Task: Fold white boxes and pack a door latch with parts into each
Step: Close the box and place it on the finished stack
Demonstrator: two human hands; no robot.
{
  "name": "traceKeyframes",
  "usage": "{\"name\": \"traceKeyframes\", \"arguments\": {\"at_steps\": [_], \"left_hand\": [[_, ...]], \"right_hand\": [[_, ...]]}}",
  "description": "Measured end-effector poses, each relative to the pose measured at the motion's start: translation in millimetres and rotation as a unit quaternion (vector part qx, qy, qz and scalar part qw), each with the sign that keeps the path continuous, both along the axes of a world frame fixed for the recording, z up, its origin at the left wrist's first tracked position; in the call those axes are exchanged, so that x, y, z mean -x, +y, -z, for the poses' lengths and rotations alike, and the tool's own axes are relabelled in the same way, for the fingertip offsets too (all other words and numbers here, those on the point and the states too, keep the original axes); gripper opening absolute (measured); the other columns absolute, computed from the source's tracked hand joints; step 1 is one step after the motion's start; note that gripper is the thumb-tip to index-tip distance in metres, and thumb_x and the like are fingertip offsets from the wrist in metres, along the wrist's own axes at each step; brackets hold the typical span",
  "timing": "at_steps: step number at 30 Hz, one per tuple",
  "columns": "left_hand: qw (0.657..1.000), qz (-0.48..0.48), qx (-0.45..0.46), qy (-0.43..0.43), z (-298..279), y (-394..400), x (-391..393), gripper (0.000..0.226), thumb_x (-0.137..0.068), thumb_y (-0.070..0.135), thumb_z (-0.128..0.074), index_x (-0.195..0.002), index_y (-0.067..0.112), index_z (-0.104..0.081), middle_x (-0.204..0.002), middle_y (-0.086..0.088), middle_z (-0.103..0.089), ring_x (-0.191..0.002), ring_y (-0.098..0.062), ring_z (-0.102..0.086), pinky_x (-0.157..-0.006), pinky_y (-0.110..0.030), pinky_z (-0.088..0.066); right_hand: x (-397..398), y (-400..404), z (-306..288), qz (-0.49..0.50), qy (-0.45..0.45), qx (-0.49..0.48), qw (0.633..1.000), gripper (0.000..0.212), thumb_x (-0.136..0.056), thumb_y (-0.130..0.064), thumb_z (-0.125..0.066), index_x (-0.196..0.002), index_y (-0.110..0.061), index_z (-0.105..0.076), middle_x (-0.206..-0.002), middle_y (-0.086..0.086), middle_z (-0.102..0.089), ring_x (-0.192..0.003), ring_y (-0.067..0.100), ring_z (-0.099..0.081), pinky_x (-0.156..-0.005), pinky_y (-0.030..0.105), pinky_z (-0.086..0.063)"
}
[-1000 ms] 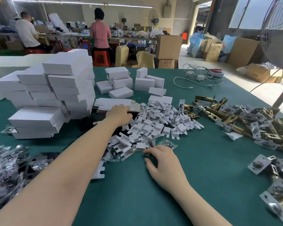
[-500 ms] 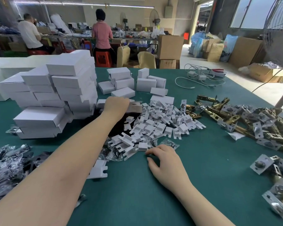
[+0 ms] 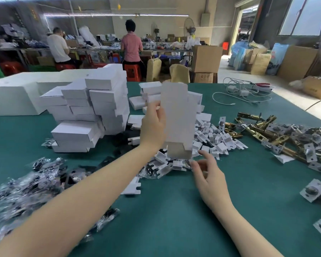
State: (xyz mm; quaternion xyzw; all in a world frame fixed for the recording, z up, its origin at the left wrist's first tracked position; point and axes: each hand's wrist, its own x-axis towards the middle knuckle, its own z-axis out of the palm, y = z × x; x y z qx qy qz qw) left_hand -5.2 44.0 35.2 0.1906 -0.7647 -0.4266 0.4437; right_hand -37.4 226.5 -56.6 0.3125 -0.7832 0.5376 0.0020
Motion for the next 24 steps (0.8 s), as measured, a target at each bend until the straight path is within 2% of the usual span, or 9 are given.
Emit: {"name": "traceKeyframes", "arguments": {"at_steps": [2,4,7,11,13,15,18,21,24], "left_hand": [[0.997,0.025,-0.061,-0.040,21,16,-11,0.015,-0.105,0.024,-0.037,-0.112,0.028,-0.048,-0.093,0.022,-0.056,-0.078,0.009,-0.057,-0.062,-0.014,-0.045],[0.991,0.039,-0.117,-0.044,39,32,-17,0.014,-0.103,0.022,-0.041,-0.110,0.030,-0.051,-0.095,0.020,-0.059,-0.076,0.013,-0.056,-0.064,-0.008,-0.044],[0.975,0.088,-0.200,-0.029,54,49,-24,0.018,-0.101,0.017,-0.045,-0.110,0.027,-0.056,-0.102,0.006,-0.068,-0.087,-0.004,-0.062,-0.076,-0.019,-0.049],[0.962,0.222,-0.151,-0.048,77,58,-37,0.066,-0.085,0.002,-0.063,-0.141,0.029,-0.041,-0.123,0.006,-0.066,-0.113,-0.011,-0.063,-0.091,-0.030,-0.054],[0.956,0.256,-0.137,-0.048,86,59,-42,0.082,-0.076,-0.002,-0.069,-0.144,0.033,-0.036,-0.127,0.006,-0.064,-0.118,-0.013,-0.061,-0.094,-0.031,-0.053],[0.953,0.264,-0.148,-0.031,88,57,-45,0.084,-0.074,0.000,-0.070,-0.141,0.039,-0.038,-0.127,0.007,-0.064,-0.119,-0.011,-0.060,-0.093,-0.027,-0.051],[0.957,0.248,-0.150,-0.016,87,54,-49,0.078,-0.075,0.005,-0.067,-0.131,0.055,-0.044,-0.128,0.012,-0.062,-0.121,-0.009,-0.057,-0.098,-0.026,-0.047],[0.957,0.246,-0.150,-0.024,85,52,-50,0.073,-0.078,0.004,-0.064,-0.136,0.043,-0.042,-0.130,0.010,-0.061,-0.122,-0.009,-0.056,-0.099,-0.025,-0.046],[0.951,0.270,-0.148,-0.043,86,49,-50,0.079,-0.083,-0.011,-0.058,-0.147,0.030,-0.034,-0.136,0.007,-0.058,-0.126,-0.013,-0.054,-0.102,-0.027,-0.046]], "right_hand": [[-1,3,-1,0.020,-0.054,0.064,0.996,0.034,-0.095,-0.037,-0.056,-0.127,-0.040,-0.047,-0.092,-0.022,-0.064,-0.089,-0.012,-0.059,-0.069,0.000,-0.039],[-2,5,0,0.018,-0.066,0.066,0.995,0.036,-0.093,-0.033,-0.061,-0.127,-0.039,-0.050,-0.086,-0.017,-0.065,-0.082,-0.005,-0.061,-0.065,0.003,-0.041],[-1,6,2,0.033,-0.054,0.056,0.996,0.042,-0.092,-0.026,-0.065,-0.130,-0.037,-0.051,-0.086,-0.013,-0.061,-0.076,0.000,-0.059,-0.063,0.010,-0.042],[4,8,5,0.057,-0.070,0.080,0.993,0.043,-0.095,-0.021,-0.061,-0.134,-0.034,-0.051,-0.089,-0.010,-0.061,-0.073,0.001,-0.059,-0.061,0.007,-0.042],[6,9,8,0.052,-0.080,0.070,0.993,0.044,-0.096,-0.023,-0.058,-0.139,-0.031,-0.049,-0.097,-0.011,-0.062,-0.082,0.006,-0.060,-0.065,0.007,-0.042],[7,8,10,0.038,-0.081,0.059,0.994,0.045,-0.098,-0.022,-0.056,-0.141,-0.028,-0.048,-0.100,-0.015,-0.060,-0.084,0.008,-0.058,-0.068,0.006,-0.042],[7,6,12,0.010,-0.079,0.042,0.996,0.047,-0.098,-0.017,-0.053,-0.143,-0.027,-0.046,-0.086,-0.015,-0.055,-0.064,0.000,-0.051,-0.062,0.006,-0.040],[8,6,15,-0.002,-0.078,0.039,0.996,0.048,-0.098,-0.014,-0.054,-0.144,-0.024,-0.046,-0.080,-0.012,-0.053,-0.054,0.001,-0.046,-0.056,0.008,-0.039],[9,5,15,-0.012,-0.080,0.040,0.996,0.051,-0.096,-0.016,-0.058,-0.145,-0.024,-0.045,-0.073,-0.022,-0.058,-0.056,-0.002,-0.050,-0.056,0.006,-0.039]]}}
